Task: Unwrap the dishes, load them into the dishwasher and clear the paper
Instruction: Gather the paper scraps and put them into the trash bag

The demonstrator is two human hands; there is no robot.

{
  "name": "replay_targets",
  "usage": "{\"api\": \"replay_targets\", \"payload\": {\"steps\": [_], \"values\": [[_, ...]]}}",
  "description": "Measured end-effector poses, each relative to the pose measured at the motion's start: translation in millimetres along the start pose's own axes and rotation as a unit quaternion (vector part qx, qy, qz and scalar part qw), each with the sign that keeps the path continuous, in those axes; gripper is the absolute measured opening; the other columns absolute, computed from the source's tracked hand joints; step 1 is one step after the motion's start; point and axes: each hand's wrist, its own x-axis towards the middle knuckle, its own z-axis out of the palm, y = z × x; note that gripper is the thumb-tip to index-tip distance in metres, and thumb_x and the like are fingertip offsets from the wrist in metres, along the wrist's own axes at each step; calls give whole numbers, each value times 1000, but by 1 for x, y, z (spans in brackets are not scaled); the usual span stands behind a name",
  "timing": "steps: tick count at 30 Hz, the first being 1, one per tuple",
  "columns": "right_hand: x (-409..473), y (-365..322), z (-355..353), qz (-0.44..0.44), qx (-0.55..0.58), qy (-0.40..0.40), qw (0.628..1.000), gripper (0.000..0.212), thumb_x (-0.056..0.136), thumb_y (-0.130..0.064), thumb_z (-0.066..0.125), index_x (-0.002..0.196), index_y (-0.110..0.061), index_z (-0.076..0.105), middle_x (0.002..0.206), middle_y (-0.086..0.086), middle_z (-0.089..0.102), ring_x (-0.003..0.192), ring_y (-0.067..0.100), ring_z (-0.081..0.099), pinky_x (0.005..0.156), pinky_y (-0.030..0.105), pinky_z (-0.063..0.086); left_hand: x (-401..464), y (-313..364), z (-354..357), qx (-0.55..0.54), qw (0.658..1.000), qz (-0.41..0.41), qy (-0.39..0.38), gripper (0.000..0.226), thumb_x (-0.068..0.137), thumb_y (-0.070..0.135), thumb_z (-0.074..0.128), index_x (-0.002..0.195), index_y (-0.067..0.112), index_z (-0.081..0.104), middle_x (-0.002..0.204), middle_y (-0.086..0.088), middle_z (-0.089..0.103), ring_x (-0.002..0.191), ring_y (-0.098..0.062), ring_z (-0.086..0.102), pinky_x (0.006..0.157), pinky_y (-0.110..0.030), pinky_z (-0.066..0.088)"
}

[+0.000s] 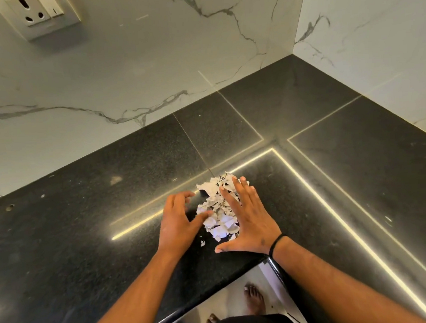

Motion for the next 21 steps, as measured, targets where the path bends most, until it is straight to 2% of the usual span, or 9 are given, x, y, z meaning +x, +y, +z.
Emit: {"api": "replay_targets", "payload": {"steps": [3,5,7,9,10,13,16,18,21], "values": [[5,-4,3,8,-53,0,999,142,55,-94,59,160,-29,-11,165,14,-23,151,36,-24,123,60,3,19,9,10,-35,999,29,-5,62,93,50,60,147,24,44,144,4,42,133,-11,41,108,-30,37],[12,-7,4,32,-58,4,998,141,55,-95,58,160,-30,-13,164,15,-25,150,37,-26,123,61,2,33,20,19,-55,997,13,-50,65,99,51,50,155,23,35,156,2,34,144,-12,31,115,-30,27],[19,-9,6,63,-48,7,997,141,55,-96,56,158,-33,-17,164,16,-25,150,38,-27,123,61,1,42,26,30,-46,996,1,-80,65,101,58,40,154,21,38,159,1,35,147,-15,30,119,-33,25],[26,-11,7,90,-44,10,995,140,57,-96,54,156,-34,-22,164,18,-23,149,39,-27,123,59,-2,46,26,39,-40,995,6,-91,67,97,68,30,139,23,57,145,1,53,137,-20,45,116,-42,35],[28,-11,8,102,-42,9,994,138,59,-95,54,156,-33,-23,164,19,-22,150,39,-26,123,58,-4,46,26,44,-42,995,16,-89,65,97,67,27,125,25,66,131,3,62,126,-20,52,109,-46,42],[37,-13,12,120,-37,11,992,117,74,-80,50,159,-32,-14,166,19,-13,152,38,-19,124,56,-2,38,29,52,-63,995,23,-72,52,101,55,29,97,22,70,102,7,66,101,-17,59,92,-47,49],[45,-13,16,117,-41,46,991,90,84,-58,48,159,-27,10,166,15,11,154,36,6,124,55,11,31,35,52,-108,992,23,-62,37,103,38,40,100,19,71,100,6,66,97,-12,61,90,-43,51],[51,-11,17,112,-31,72,991,71,86,-48,51,149,-22,33,158,11,31,149,32,24,121,50,23,30,35,49,-137,989,22,-53,29,104,28,44,107,18,72,105,6,67,99,-7,62,92,-39,52],[55,-10,18,96,-28,103,990,52,84,-38,63,131,-21,51,140,6,50,132,28,45,107,45,42,32,32,43,-156,986,33,-39,32,102,29,45,110,16,73,107,6,69,103,-8,64,94,-39,53]]}}
